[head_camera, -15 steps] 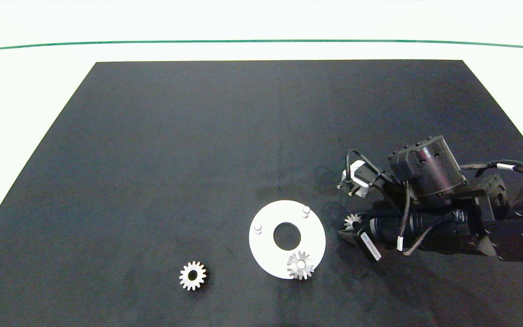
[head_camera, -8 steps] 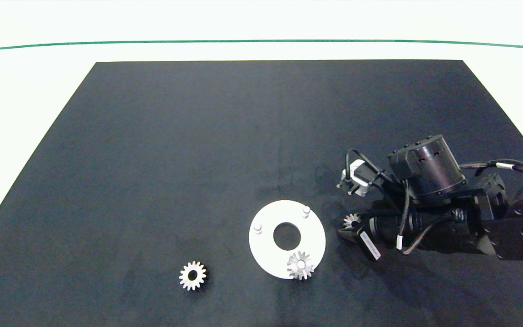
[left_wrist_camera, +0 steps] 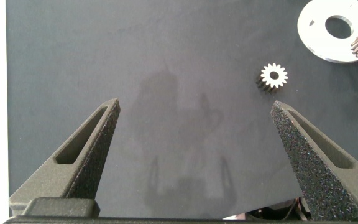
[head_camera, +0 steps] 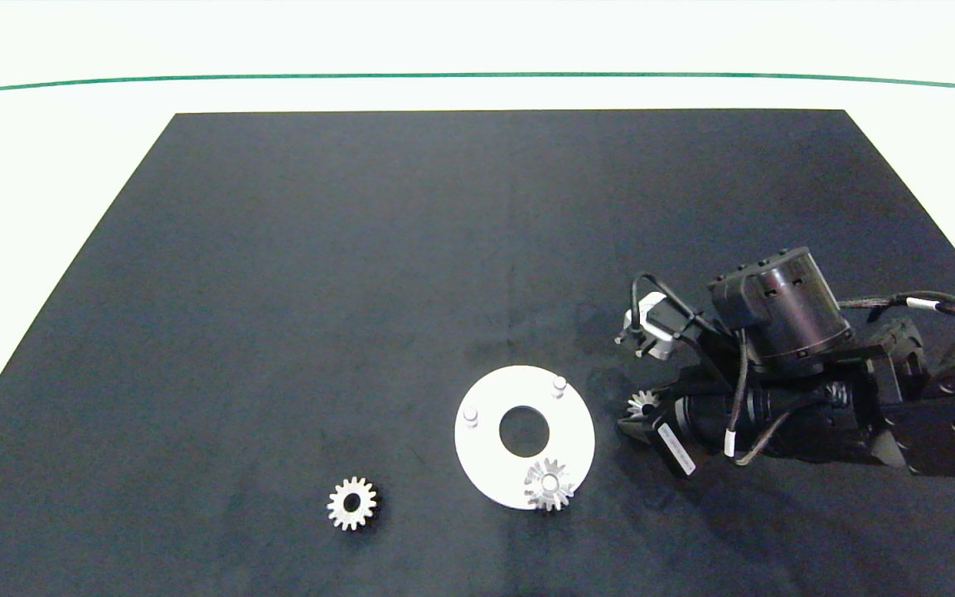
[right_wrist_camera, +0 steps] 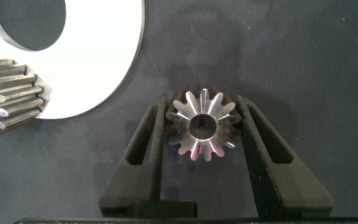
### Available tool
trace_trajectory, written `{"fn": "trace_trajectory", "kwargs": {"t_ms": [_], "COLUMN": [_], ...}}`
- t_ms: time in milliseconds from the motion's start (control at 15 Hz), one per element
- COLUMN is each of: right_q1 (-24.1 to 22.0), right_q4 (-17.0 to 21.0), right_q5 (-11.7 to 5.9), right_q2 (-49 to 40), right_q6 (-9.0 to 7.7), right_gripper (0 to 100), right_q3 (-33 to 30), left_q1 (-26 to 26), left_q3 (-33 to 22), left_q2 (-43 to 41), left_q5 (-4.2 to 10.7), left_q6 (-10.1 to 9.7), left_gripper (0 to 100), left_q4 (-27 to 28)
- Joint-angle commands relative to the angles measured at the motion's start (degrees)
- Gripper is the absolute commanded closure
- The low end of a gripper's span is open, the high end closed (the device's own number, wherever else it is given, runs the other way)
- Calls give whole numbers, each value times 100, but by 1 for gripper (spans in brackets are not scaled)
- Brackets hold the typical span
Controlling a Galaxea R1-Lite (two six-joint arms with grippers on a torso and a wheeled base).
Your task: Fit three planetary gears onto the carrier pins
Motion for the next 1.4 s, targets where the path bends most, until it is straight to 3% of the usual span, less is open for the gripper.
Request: {"fn": "trace_trajectory", "kwargs": {"t_ms": [67,400,1000,1400], "right_q1": [2,2,28,309], "right_q4": [6,41,58,893], "right_q5": [-1,-10,17,17], "right_q2": [0,0,-26,-351], "right_q6": [-11,-28,-46,-72], "right_gripper": [90,100,100,100], "right_q3": [-1,17,-194,-924], "left_q1": [1,1,1,1], "left_q3": [-16,-16,-16,-16], "left_q2": [12,3,-6,12], "left_q5": [-2,-2,-2,-2], "left_q6": [10,1,1,1], "left_gripper": [0,0,0,0], "left_q4": [11,11,11,11]}}
